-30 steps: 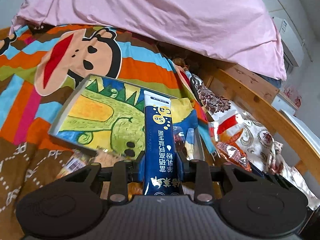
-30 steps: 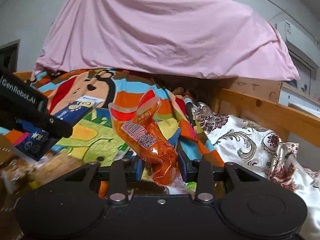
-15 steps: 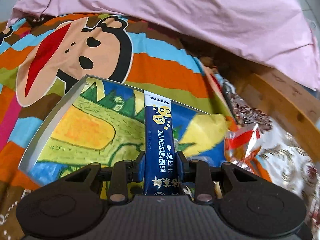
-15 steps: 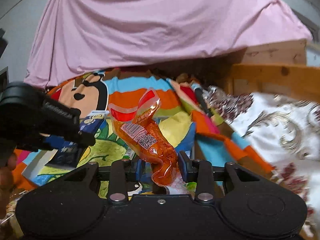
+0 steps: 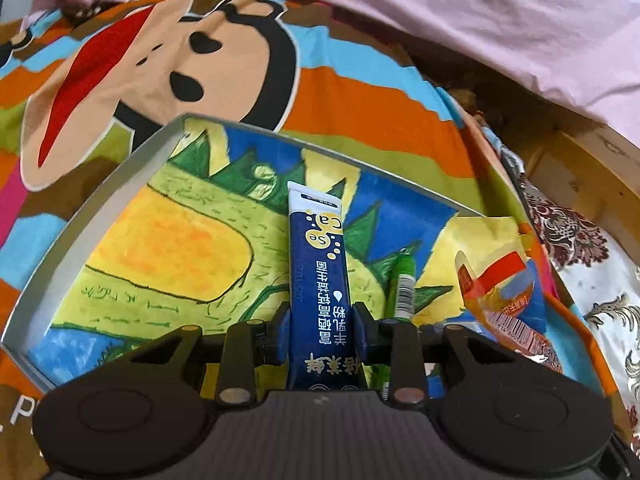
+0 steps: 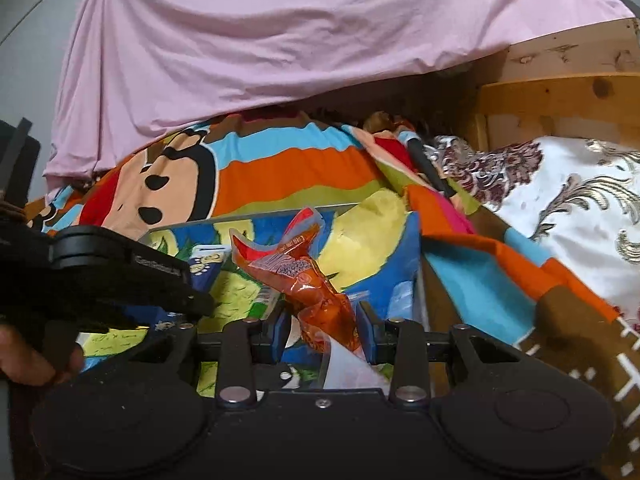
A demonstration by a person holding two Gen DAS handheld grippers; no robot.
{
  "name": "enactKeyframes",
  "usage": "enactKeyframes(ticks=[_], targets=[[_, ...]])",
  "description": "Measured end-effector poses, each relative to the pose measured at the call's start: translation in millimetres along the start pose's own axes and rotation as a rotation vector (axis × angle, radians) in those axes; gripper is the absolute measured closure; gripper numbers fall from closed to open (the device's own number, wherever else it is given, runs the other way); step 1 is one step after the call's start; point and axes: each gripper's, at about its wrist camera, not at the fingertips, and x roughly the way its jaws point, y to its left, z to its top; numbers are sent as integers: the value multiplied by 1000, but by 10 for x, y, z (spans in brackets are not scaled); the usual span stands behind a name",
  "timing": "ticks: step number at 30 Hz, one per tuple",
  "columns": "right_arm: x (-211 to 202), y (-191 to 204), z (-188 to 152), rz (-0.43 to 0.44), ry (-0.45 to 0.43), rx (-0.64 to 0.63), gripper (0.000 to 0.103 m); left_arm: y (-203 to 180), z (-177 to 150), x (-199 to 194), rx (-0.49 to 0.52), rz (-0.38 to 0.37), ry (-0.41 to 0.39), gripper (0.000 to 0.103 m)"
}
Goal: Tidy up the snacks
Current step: 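Lower the blue packet into the tray with the left tool while the right tool drops the orange bag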
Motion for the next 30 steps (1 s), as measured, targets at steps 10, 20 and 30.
enactKeyframes(ticks=[10, 20, 30], targets=[[102, -30, 9, 24, 27, 41, 59, 182, -18, 89, -37, 7, 4, 67], [116, -115, 4, 36, 43, 90, 43, 215, -14, 42, -36, -2, 9, 54], [-58, -83, 154, 47, 9, 69, 6, 289, 29, -292, -48, -42, -75, 25]])
